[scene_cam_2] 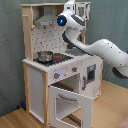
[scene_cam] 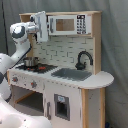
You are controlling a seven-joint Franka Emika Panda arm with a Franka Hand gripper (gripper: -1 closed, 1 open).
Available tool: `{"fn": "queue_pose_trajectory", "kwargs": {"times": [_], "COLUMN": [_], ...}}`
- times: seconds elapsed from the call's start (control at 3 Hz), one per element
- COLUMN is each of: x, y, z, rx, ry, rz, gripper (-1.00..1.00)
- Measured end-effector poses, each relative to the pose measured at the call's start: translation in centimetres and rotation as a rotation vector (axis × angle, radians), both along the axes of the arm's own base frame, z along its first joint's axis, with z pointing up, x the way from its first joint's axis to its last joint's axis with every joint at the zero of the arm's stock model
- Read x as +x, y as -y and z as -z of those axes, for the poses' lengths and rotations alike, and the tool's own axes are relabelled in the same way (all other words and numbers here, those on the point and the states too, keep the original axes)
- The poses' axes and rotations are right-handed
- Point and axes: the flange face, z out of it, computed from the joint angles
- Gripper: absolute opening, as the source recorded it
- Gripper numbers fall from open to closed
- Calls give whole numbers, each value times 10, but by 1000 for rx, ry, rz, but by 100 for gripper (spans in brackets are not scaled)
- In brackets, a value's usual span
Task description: Play with the kitchen
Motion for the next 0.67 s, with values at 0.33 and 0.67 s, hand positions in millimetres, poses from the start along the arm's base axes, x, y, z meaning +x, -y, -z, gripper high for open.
{"fn": "queue_pose_trajectory", "kwargs": {"times": [0.33,0.67], "x": [-18,-43], "y": [23,32], "z": [-7,-16], "rx": [69,102], "ry": [-11,-12], "rz": [75,82], "gripper": [-100,-100]}}
